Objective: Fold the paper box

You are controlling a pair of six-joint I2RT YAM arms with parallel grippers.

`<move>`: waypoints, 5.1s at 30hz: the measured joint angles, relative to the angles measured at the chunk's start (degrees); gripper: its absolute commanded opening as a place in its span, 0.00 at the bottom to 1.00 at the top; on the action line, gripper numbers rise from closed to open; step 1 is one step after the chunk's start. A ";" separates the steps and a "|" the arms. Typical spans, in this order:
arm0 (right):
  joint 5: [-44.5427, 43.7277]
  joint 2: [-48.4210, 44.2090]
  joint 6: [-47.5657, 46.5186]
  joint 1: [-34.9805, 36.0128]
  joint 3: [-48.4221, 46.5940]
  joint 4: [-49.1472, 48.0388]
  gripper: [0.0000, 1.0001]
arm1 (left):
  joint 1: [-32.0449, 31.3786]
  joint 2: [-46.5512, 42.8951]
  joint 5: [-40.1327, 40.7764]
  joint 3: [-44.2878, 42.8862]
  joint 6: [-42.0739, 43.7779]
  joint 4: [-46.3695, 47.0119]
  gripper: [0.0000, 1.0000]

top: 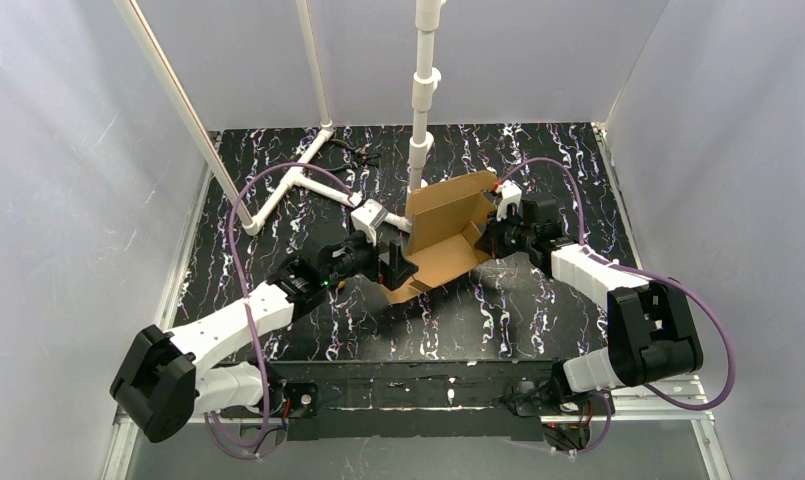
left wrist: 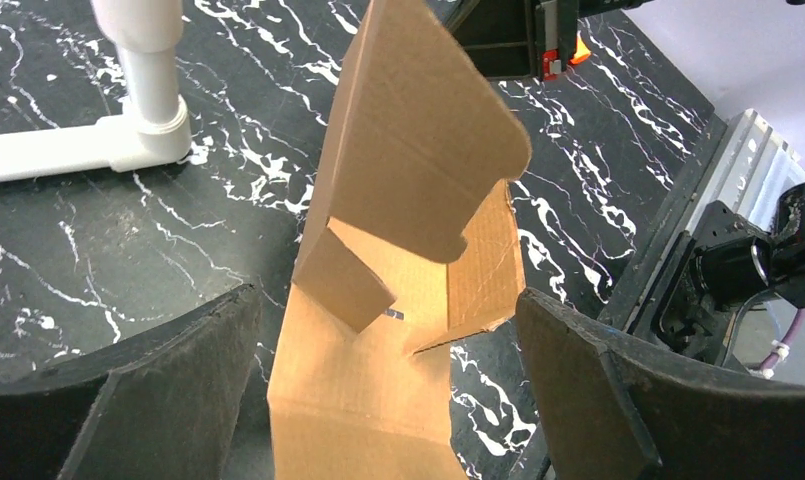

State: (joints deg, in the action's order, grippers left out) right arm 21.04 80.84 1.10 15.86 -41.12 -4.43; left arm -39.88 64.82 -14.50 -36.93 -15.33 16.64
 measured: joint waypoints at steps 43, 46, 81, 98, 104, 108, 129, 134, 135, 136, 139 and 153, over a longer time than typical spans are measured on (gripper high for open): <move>7.96 0.20 -7.30 0.31 0.00 2.82 0.01 | 4.28 -18.40 -0.72 0.94 -9.55 -1.99 0.03; 6.88 0.20 -7.28 0.31 0.00 2.86 0.01 | 4.42 -26.86 1.20 4.26 -18.36 -4.07 0.00; 0.98 1.07 -5.81 1.42 0.00 2.80 0.01 | -8.33 13.31 22.05 -0.33 -48.59 -2.75 0.00; -0.35 1.68 -4.35 1.53 0.00 2.56 0.01 | -8.81 -13.25 10.75 13.35 -45.20 -0.81 0.00; -0.35 2.10 -4.31 1.53 0.00 2.54 0.01 | -12.48 -1.22 9.44 6.88 -45.35 -0.76 0.00; -0.33 2.12 -4.28 1.53 0.00 2.54 0.01 | -14.32 4.83 11.65 4.39 -46.64 -0.81 0.00; -0.96 2.14 -4.28 1.53 0.00 2.47 0.01 | -12.41 -15.47 29.94 9.29 -40.89 -10.71 0.00; -1.01 2.14 -4.28 1.55 0.00 2.34 0.01 | -8.02 -9.18 29.94 9.79 -42.84 -9.49 0.00; -1.01 2.14 -4.28 1.55 0.00 2.32 0.01 | -7.56 -6.82 29.35 9.75 -43.25 -8.35 0.00; -1.01 2.14 -4.28 1.55 0.00 2.29 0.01 | -7.32 -4.76 28.72 9.68 -43.47 -7.48 0.00; -1.01 2.14 -4.28 1.55 0.00 2.08 0.01 | -6.97 0.39 26.64 9.07 -43.89 -5.05 0.00; -1.62 2.84 -4.33 1.53 0.00 1.42 0.01 | -5.92 16.15 17.46 3.19 -46.77 8.63 0.00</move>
State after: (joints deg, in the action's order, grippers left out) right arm 19.42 83.68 -3.22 17.39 -41.12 -3.01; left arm -45.80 80.97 2.96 -33.74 -62.11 25.28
